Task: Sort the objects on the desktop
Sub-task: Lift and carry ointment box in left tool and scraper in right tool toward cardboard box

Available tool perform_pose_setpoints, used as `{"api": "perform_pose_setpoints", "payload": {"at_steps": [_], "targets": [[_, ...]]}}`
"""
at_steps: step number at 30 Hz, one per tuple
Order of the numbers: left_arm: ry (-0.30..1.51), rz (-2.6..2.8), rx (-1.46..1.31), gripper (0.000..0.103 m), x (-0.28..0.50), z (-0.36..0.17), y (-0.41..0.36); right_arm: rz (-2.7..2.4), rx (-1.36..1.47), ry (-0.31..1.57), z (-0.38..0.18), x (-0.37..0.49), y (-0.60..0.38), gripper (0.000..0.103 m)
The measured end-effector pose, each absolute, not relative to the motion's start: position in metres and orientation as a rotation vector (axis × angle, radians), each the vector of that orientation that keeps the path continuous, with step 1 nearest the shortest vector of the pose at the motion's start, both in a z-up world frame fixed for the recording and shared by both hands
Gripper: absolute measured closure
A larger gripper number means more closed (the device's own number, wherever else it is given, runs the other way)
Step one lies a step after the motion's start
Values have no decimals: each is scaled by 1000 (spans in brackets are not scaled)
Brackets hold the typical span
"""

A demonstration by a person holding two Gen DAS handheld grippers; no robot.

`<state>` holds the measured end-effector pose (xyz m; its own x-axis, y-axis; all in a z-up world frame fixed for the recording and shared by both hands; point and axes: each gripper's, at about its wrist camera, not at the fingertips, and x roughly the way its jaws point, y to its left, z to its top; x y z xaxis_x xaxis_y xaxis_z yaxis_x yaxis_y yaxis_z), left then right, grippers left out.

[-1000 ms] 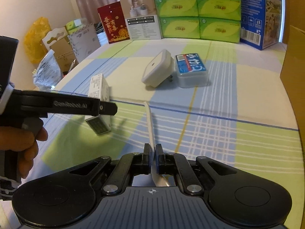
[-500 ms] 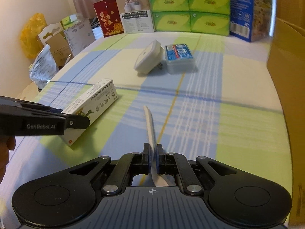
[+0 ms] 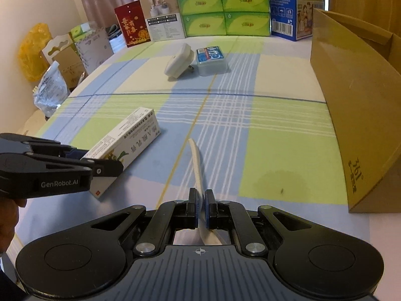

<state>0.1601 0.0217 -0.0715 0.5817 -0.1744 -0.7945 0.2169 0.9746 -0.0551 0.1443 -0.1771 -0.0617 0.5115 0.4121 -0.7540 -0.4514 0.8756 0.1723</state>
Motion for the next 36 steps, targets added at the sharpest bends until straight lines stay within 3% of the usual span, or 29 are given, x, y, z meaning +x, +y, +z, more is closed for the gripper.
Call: {"api": "perform_pose_setpoints", "payload": {"at_steps": [16,36], "targets": [[939,-232,52,82,178,-76,16,508,-27,880,-65,145,-176,102],[888,-251,-22,82,125,-36,-13,437,18,759,-5,114,-212,103]]}}
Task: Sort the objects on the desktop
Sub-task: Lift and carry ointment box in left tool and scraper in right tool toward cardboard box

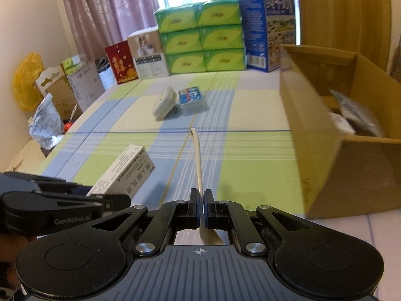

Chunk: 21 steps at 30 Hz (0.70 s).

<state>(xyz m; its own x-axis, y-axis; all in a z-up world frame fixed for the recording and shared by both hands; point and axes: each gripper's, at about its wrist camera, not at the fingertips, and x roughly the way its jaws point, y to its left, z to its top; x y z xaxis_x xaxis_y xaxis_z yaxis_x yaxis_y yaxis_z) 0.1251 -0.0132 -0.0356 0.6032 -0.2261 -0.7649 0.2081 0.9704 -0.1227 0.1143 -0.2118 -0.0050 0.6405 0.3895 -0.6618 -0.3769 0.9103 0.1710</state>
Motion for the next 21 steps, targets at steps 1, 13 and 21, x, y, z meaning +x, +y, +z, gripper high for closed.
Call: {"api": "perform_pose_setpoints", "payload": {"at_steps": [1,13,21], "targets": [[885,-251,-25,82,121,-32,-16,432,21,755,-1,112,-215,103],[853,-270,-39,82,78,7,-50,377,66,692,44,71,-258,103],[829,-307,-30,82,62,24,-77,346,85,643,67,54,-283,103]]}}
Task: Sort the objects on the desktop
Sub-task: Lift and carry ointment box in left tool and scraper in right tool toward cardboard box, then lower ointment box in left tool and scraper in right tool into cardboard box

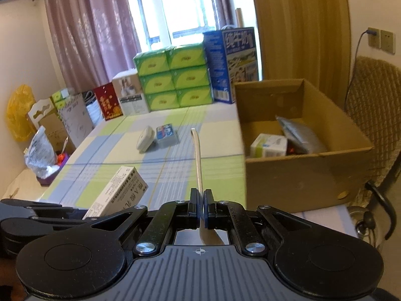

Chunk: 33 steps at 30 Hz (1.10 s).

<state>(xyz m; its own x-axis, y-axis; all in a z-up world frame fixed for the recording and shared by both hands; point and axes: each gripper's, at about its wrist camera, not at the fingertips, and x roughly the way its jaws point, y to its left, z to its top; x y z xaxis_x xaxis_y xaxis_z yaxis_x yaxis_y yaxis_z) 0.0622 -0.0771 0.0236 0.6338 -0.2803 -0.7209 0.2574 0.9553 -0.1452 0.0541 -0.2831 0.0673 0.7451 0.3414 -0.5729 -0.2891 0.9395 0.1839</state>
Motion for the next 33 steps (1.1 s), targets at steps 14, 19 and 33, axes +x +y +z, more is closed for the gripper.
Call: {"api": "perform_pose_setpoints", "payload": {"at_steps": [14,19,33], "targets": [[796,-396,-27,82,53,46,-124,250,125,580,91,43,-338,103],[791,-423,-24,82,56,51,-143,210,144,564,97,45,-360,103],[770,-483,-5,82,68,65,-189,168,158,537,106,57,-396,103]]}}
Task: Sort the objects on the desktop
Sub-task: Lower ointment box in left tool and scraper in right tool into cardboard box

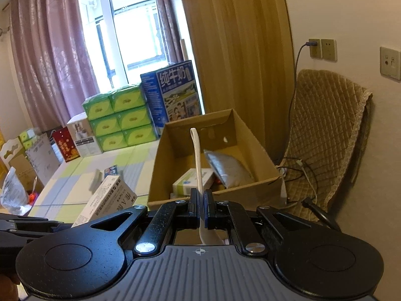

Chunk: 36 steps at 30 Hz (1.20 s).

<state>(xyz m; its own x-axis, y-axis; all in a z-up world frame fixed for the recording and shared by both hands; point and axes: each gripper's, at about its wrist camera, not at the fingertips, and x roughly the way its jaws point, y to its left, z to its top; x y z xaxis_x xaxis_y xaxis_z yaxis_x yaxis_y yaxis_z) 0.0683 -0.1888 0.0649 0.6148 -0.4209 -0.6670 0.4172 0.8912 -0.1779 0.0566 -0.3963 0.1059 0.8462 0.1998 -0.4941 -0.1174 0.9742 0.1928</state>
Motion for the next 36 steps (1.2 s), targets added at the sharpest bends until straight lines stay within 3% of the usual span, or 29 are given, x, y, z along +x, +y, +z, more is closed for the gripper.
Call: {"api": "perform_pose_setpoints", "payload": {"at_steps": [24,36], "targets": [[735,-483,-20,82,170,82,-244,219,123,489,135,168,-420,103],[775,-471,-33,82,216,53,-259,228,142,545,107,219,-427,103]]}}
